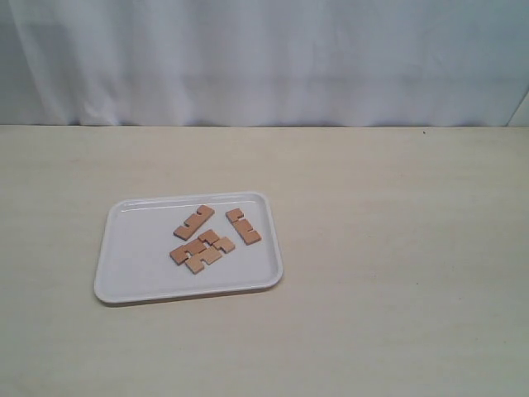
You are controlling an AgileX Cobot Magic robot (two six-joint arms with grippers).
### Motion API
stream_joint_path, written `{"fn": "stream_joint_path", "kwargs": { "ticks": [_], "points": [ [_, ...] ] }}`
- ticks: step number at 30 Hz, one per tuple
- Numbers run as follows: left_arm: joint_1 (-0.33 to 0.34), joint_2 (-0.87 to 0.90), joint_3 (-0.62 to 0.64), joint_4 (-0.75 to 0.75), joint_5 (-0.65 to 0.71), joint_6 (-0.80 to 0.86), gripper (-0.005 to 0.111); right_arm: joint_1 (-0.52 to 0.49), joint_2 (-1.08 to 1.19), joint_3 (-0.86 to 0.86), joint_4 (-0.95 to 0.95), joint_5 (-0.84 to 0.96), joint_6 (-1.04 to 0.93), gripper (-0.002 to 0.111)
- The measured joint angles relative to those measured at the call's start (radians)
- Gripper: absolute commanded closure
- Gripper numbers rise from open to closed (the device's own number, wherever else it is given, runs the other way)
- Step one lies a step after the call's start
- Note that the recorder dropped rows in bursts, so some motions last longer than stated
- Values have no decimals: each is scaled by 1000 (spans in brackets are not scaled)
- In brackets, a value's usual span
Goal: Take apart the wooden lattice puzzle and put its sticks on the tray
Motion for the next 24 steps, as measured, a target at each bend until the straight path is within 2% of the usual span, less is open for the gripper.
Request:
{"fn": "stream_joint_path", "kwargs": {
  "ticks": [24],
  "points": [
    [0,0,0,0,0,0,107,0,-13,0,-11,87,-20,104]
  ]
}}
